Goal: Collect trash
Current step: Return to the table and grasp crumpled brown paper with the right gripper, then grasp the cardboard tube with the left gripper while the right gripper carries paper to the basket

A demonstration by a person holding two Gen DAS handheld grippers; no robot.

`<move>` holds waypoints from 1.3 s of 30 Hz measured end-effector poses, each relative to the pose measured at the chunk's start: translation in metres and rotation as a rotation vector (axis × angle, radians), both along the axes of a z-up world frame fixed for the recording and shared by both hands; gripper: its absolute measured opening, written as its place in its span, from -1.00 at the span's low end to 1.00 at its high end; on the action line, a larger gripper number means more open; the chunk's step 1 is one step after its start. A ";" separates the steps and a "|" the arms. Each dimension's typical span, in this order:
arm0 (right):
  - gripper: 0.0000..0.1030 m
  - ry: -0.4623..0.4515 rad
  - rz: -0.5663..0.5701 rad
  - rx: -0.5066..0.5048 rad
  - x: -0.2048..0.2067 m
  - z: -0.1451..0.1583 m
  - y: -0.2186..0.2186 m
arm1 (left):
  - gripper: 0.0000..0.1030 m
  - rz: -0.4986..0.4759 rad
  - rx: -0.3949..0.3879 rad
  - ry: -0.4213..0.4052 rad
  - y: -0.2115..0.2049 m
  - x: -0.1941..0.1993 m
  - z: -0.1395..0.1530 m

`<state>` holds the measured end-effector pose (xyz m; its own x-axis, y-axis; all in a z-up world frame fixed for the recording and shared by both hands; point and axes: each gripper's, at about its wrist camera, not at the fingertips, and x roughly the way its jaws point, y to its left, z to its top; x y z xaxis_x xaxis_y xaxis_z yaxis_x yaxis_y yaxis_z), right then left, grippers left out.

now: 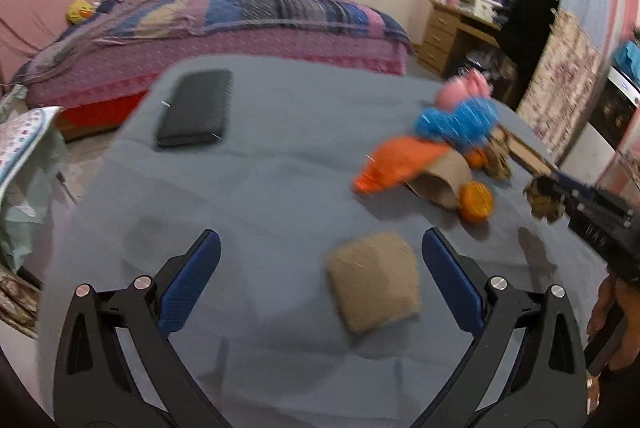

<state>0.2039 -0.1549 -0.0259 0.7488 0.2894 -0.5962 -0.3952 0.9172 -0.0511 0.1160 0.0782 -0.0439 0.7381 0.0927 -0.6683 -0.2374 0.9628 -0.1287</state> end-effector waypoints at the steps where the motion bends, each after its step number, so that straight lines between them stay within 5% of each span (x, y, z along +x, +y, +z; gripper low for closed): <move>1: -0.48 -0.003 -0.004 0.002 -0.002 0.001 -0.004 | 0.89 -0.011 -0.005 0.005 -0.006 0.001 -0.004; 8: -0.48 -0.016 -0.053 0.008 -0.023 0.009 -0.043 | 0.57 -0.058 -0.027 0.129 -0.027 0.023 -0.038; 11: -0.48 -0.018 -0.069 0.019 -0.026 0.010 -0.053 | 0.09 -0.084 -0.024 0.118 -0.031 0.024 -0.035; 16: -0.48 -0.031 -0.072 0.032 -0.033 0.012 -0.062 | 0.04 -0.098 0.021 0.094 -0.032 0.022 -0.021; 27: -0.48 -0.095 -0.086 0.083 -0.048 0.025 -0.089 | 0.04 0.045 0.105 -0.101 -0.017 0.017 0.048; 39: -0.48 -0.175 -0.199 0.068 -0.068 0.050 -0.177 | 0.04 -0.030 0.156 -0.223 -0.090 0.039 0.081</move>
<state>0.1361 -0.3323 0.0238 0.8849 0.1615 -0.4369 -0.1978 0.9795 -0.0385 0.1547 -0.0122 0.0373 0.8693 0.1579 -0.4683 -0.1912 0.9812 -0.0241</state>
